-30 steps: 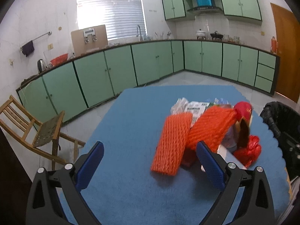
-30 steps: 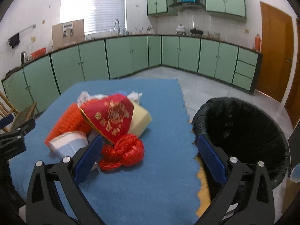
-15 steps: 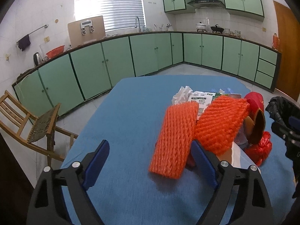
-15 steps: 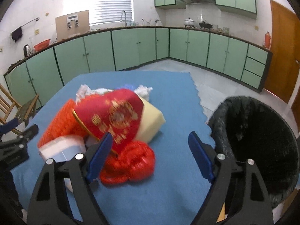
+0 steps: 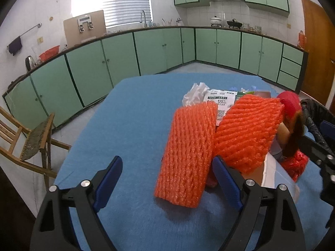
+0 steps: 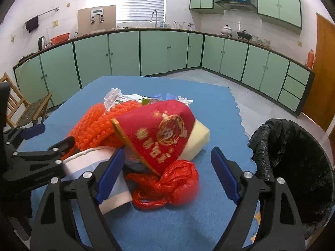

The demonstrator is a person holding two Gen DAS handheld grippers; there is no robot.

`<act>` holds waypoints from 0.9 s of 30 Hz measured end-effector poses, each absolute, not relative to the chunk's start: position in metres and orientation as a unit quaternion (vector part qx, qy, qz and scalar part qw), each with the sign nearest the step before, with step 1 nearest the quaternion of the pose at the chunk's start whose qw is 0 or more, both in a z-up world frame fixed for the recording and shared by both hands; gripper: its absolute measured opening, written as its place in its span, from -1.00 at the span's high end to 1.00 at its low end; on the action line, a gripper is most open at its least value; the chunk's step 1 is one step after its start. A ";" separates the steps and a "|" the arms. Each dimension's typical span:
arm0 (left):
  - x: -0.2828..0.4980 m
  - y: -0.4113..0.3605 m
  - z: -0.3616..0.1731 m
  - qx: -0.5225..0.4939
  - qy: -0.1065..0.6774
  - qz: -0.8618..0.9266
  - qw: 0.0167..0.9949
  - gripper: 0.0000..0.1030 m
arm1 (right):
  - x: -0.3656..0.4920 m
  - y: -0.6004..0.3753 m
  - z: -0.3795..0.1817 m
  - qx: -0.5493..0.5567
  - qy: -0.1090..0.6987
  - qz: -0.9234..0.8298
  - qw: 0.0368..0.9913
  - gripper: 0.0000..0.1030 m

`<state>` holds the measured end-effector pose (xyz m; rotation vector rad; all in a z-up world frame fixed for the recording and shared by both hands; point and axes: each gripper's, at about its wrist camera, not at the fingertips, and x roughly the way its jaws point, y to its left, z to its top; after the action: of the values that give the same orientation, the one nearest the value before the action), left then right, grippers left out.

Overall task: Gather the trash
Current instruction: 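Grasp the orange foam net with left tool while right tool grasps red packet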

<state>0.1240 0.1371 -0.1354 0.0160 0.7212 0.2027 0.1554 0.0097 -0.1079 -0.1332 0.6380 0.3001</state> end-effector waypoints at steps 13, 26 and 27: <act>0.130 0.142 -0.140 -0.020 0.372 0.050 0.927 0.39 | 0.181 0.029 -0.114 -0.065 0.311 0.138 0.938 -0.62; 0.124 0.146 -0.122 -0.006 0.351 0.064 0.934 0.70 | 0.178 0.022 -0.102 -0.038 0.320 0.179 0.930 0.34; 0.124 0.145 -0.118 -0.002 0.345 0.065 0.936 0.71 | 0.176 0.020 -0.098 -0.035 0.316 0.183 0.930 0.51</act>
<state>0.1238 0.1448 -0.1181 -0.0049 0.7058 0.1335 0.1762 0.0200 -0.0982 -0.0724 0.6468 0.3743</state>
